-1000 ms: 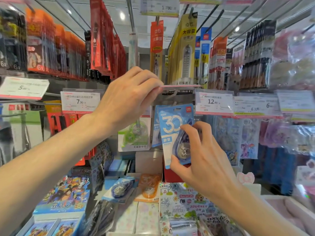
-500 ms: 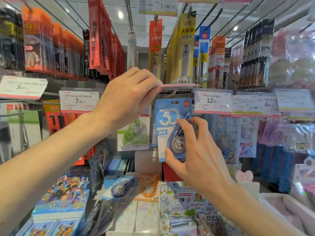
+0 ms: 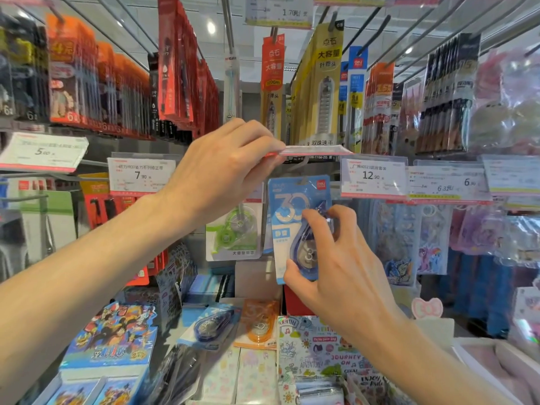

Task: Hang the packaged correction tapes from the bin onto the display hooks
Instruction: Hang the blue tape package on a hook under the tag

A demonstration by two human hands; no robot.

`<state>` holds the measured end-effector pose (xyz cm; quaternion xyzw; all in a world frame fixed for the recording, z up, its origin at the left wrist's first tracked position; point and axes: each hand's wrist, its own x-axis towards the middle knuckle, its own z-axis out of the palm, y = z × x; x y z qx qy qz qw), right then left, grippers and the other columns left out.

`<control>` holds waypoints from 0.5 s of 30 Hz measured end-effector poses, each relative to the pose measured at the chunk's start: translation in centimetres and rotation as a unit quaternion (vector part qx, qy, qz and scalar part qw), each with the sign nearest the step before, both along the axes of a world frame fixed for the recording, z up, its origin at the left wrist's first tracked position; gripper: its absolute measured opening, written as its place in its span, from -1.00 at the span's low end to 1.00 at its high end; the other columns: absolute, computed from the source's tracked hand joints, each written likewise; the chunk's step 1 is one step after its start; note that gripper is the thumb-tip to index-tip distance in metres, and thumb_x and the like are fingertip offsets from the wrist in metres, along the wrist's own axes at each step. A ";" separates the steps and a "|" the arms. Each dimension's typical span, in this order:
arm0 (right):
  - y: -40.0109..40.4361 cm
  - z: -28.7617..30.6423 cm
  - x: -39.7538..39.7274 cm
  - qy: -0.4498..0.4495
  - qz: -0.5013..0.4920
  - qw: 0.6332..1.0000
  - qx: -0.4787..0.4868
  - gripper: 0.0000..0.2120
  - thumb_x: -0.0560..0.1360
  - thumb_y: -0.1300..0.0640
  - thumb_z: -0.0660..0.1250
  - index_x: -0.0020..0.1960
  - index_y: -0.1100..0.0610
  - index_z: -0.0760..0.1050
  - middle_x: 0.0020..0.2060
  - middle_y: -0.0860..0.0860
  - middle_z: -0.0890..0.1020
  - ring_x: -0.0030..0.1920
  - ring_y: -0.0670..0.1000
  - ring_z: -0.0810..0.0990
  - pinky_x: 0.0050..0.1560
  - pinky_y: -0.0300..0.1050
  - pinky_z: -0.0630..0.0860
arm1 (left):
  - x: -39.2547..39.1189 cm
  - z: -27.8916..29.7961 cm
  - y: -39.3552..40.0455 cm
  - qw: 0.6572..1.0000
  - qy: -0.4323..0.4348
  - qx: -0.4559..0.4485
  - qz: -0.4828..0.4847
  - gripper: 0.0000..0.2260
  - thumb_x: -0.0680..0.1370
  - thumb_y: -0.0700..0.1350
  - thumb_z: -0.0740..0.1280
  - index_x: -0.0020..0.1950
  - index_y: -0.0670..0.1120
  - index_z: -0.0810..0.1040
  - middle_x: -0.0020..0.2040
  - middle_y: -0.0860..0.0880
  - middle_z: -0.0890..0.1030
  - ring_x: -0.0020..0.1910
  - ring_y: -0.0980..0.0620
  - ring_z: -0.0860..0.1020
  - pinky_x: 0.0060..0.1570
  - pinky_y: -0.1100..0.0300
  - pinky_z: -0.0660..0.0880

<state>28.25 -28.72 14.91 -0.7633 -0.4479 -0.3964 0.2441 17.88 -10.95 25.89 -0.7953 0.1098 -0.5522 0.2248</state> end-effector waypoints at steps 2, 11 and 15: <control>0.0 -0.1 0.0 -0.002 -0.011 1.000 -0.004 -0.37 0.42 -0.16 0.34 0.39 0.08 0.32 0.22 0.12 0.37 0.04 0.14 0.53 -0.31 -0.16 0.39 | 0.0 0.0 0.0 1.000 0.001 0.000 0.000 -0.73 0.71 -0.04 0.21 0.22 -0.15 0.62 0.10 -0.07 0.65 -0.02 -0.13 0.58 -0.18 -0.10 0.57; 3.2 0.0 2.0 0.029 -0.038 0.999 -0.024 -0.45 0.47 -0.16 0.31 0.36 0.06 0.33 0.21 0.13 0.38 -0.01 0.18 0.56 -0.30 -0.13 0.37 | 0.0 0.1 0.3 1.000 0.010 -0.005 0.003 -0.72 0.72 -0.02 0.19 0.24 -0.13 0.60 0.12 -0.06 0.64 0.01 -0.12 0.58 -0.21 -0.13 0.58; 5.1 0.0 3.2 0.054 -0.049 0.997 -0.037 -0.36 0.49 -0.19 0.27 0.48 0.06 0.24 0.36 0.17 0.30 0.14 0.21 0.55 -0.20 -0.03 0.55 | 0.0 -0.1 0.3 1.000 0.014 -0.005 0.003 -0.67 0.72 0.02 0.14 0.26 -0.13 0.60 0.12 -0.05 0.64 -0.01 -0.10 0.58 -0.24 -0.13 0.58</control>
